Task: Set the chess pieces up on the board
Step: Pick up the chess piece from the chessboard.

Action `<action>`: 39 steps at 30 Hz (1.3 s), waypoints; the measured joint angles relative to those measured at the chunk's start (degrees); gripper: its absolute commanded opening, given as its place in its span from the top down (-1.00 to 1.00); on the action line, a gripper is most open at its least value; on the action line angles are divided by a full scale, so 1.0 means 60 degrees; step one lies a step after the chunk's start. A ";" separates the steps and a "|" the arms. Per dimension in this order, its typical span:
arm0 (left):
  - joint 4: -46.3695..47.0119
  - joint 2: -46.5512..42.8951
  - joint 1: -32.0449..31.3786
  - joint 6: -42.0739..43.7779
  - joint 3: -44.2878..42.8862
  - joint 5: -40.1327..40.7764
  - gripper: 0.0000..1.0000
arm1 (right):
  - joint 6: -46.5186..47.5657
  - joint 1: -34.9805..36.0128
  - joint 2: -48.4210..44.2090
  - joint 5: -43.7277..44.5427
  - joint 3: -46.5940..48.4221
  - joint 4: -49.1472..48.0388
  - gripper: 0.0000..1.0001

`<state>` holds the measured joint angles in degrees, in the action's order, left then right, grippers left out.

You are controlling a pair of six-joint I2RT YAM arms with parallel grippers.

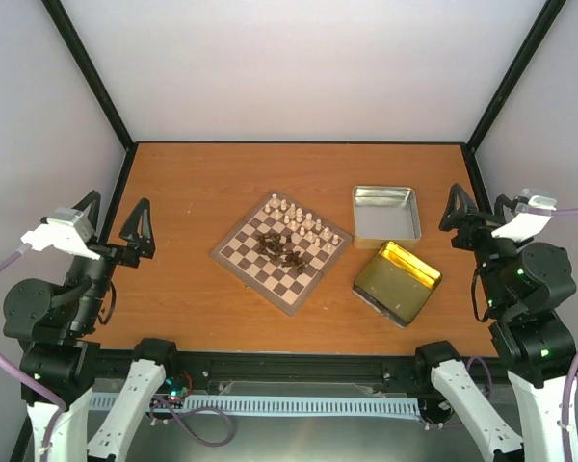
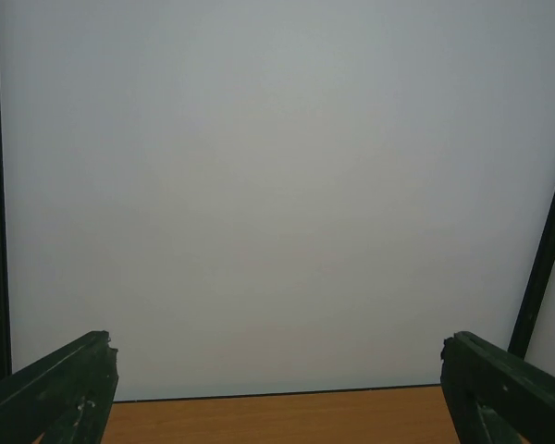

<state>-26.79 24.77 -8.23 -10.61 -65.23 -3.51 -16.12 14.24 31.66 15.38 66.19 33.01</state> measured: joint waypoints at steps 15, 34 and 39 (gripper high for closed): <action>0.0321 -0.0346 0.1257 -0.0299 0.0994 -0.4142 -0.99 | -0.1078 -0.1483 0.0138 -0.4962 0.0000 0.1147 -0.88; 0.0721 0.2663 0.1268 -0.2288 0.3391 -0.5595 -0.73 | -0.1701 0.0109 0.3606 -0.7916 -0.3191 -0.0437 -0.36; 0.0976 0.3770 0.1016 -0.2652 0.3916 -0.4925 -0.70 | -0.2014 0.1734 0.5071 -0.6280 -0.3075 -0.1035 -0.13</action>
<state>-20.93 47.40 -2.13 -26.52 -41.74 -33.06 -28.21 24.64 62.08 -22.31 47.75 26.81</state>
